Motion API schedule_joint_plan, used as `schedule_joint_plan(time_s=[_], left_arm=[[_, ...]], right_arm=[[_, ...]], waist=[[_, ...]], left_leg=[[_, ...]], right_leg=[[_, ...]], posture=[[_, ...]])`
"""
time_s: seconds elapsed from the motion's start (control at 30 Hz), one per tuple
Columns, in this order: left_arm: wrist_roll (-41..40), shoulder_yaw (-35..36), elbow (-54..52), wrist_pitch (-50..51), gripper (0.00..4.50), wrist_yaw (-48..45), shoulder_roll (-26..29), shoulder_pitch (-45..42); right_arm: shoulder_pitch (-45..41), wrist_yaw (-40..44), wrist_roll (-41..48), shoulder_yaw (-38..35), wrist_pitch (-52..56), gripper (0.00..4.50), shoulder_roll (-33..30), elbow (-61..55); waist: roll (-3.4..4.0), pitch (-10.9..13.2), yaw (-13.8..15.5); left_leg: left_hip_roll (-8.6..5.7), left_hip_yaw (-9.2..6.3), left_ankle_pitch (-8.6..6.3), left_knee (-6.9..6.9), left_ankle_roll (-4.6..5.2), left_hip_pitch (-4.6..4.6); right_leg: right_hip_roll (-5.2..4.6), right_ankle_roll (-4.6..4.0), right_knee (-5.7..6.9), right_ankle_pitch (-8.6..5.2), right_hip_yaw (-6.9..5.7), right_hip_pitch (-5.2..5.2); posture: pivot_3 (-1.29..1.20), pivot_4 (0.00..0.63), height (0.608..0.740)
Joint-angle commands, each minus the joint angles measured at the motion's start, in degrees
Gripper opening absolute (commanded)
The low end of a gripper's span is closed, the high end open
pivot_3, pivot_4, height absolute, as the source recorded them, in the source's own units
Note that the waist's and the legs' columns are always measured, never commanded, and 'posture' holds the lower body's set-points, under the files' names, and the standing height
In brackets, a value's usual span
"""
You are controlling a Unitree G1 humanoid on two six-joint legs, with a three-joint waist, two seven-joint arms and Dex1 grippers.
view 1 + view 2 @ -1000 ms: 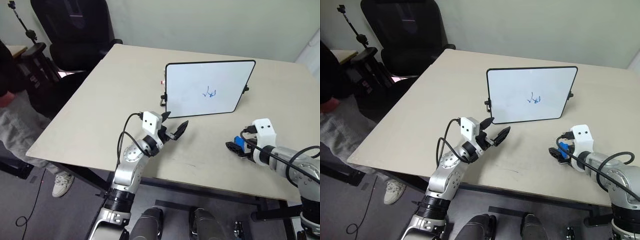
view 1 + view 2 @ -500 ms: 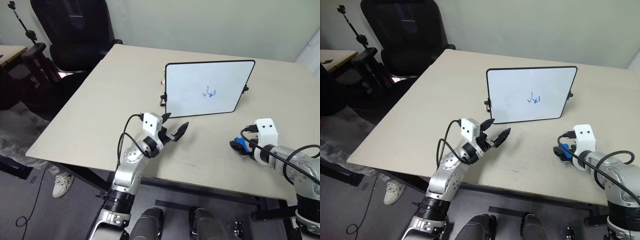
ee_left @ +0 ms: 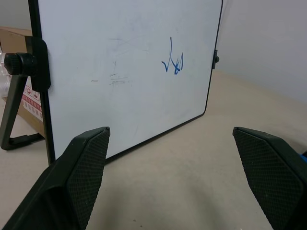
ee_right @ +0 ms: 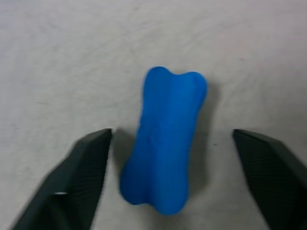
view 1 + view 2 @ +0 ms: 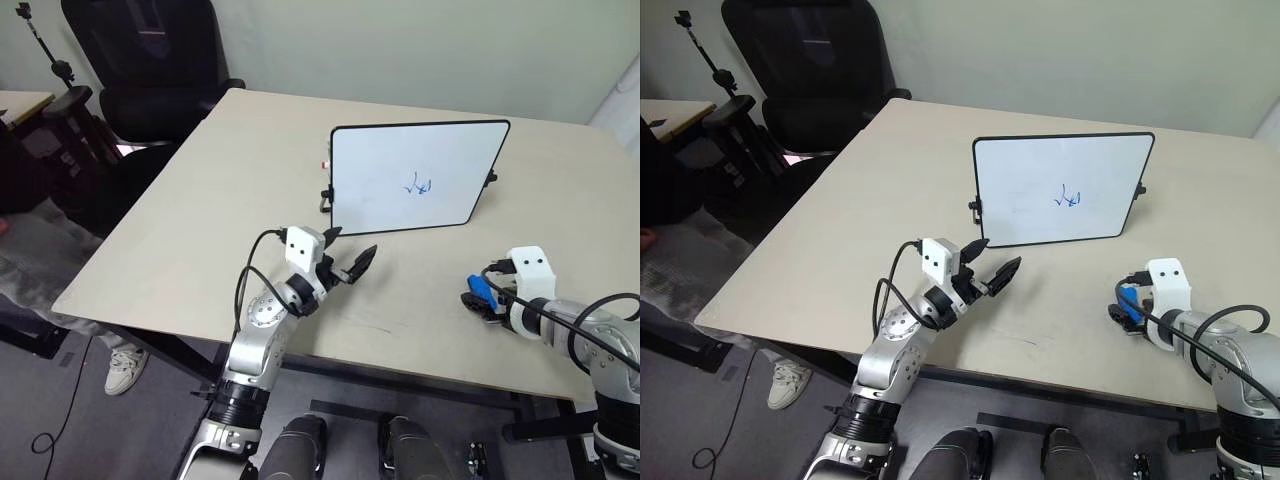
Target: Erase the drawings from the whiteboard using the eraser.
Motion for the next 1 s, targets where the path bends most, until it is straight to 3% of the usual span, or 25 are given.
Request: schedule_joint_plan(time_s=[0.03,0.17,0.4,0.57,0.63,0.77,1.0], left_arm=[[-0.32,-0.11,-2.84,-0.78,4.50,-0.51,0.05,-0.24],[-0.46,-0.25,-2.86,-0.64,4.50,-0.65,0.05,-0.26],[-0.64,-0.44,-2.95,-0.33,4.50,-0.93,0.05,-0.31],[-0.52,-0.41,-2.86,-0.44,4.50,-0.90,0.02,-0.47],[-0.57,-0.30,-2.79,-0.40,4.50,-0.87,0.04,-0.64],[-0.67,-0.09,-2.71,-0.33,4.50,-0.90,0.15,-0.81],[-0.66,0.08,-3.31,0.04,4.50,-0.71,0.10,-0.57]], right_arm=[[0.34,1.21,-0.49,-0.62,0.49,2.80,-0.30,-1.11],[1.13,2.20,-0.37,-0.66,0.66,1.46,-0.42,-2.40],[-0.74,6.38,3.13,-3.32,-2.18,1.46,1.02,-8.62],[-10.07,4.61,3.40,-3.97,-2.89,1.46,4.85,-6.58],[-13.05,5.42,2.40,-1.10,-4.81,1.46,5.21,-4.33],[-19.24,5.50,-0.30,4.32,-9.19,0.79,6.84,1.95],[-29.16,4.87,-7.81,11.13,-20.41,0.79,11.29,16.86]], waist=[[0.00,0.00,-0.01],[0.00,0.00,-0.02],[0.00,0.00,-0.04],[0.00,0.00,-0.31],[0.00,0.00,-0.20],[0.01,0.00,-0.16],[0.03,-0.01,-0.07]], left_leg=[[0.00,0.00,0.00,0.00,0.00,0.00],[0.00,0.00,-0.01,-0.01,-0.01,0.01],[0.00,0.00,-0.01,-0.02,-0.01,-0.01],[0.00,0.00,0.06,-0.01,0.00,0.02],[0.00,0.00,0.10,-0.01,0.00,0.03],[0.00,-0.02,0.10,-0.01,-0.02,0.01],[0.03,-0.02,0.11,-0.08,-0.11,-0.05]], right_leg=[[0.00,0.00,0.00,0.00,0.00,0.00],[0.00,0.00,0.00,0.00,0.00,0.00],[0.00,0.01,-0.01,-0.01,0.00,-0.01],[0.01,0.00,0.00,-0.01,0.00,-0.03],[0.01,-0.01,0.02,0.00,0.00,-0.02],[0.01,-0.09,0.03,0.05,0.01,-0.05],[0.01,-0.69,0.09,0.38,-0.02,-0.22]], posture=[[0.00,0.150,0.740],[0.00,0.150,0.740],[0.00,0.150,0.740],[0.00,0.150,0.740],[0.00,0.150,0.740],[0.00,0.150,0.740],[0.00,0.150,0.740]])
